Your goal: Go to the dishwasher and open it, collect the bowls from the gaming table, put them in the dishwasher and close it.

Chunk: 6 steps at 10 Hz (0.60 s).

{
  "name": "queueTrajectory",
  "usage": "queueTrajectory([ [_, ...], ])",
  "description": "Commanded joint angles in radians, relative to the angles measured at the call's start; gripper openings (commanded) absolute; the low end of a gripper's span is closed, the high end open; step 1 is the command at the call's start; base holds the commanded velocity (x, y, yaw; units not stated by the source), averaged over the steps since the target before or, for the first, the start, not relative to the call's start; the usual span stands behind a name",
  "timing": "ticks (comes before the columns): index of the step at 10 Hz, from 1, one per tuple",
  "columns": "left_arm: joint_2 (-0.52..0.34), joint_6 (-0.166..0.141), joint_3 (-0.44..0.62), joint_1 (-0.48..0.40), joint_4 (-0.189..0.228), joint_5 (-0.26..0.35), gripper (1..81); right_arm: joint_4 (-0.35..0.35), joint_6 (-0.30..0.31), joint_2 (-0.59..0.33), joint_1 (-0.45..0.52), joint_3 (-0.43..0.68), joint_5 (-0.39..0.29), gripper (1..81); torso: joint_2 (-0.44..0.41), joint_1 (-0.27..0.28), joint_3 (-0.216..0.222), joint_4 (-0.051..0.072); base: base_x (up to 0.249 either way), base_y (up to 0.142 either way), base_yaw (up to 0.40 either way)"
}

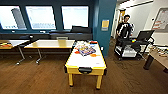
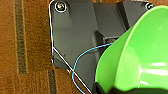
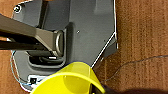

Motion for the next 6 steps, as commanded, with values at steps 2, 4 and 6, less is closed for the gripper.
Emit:
queueTrajectory([
  [2,-0.013,0.002,-0.004,-0.036,-0.004,0.033,1.0,-0.001,-0.001,-0.021,0.032,-0.006,-0.049,1.0,0.000,0.000,0.000,0.000,0.000,0.000,-0.400],
  [4,-0.007,-0.002,-0.004,-0.040,-0.006,0.046,1.0,-0.004,-0.001,-0.019,0.030,-0.006,-0.049,1.0,0.000,0.000,0.000,0.000,0.000,0.000,-0.400],
  [6,0.004,-0.004,-0.004,-0.048,-0.035,0.095,1.0,-0.006,-0.001,-0.021,0.029,-0.006,-0.049,1.0,0.000,0.000,0.000,0.000,0.000,0.000,-0.400],
])
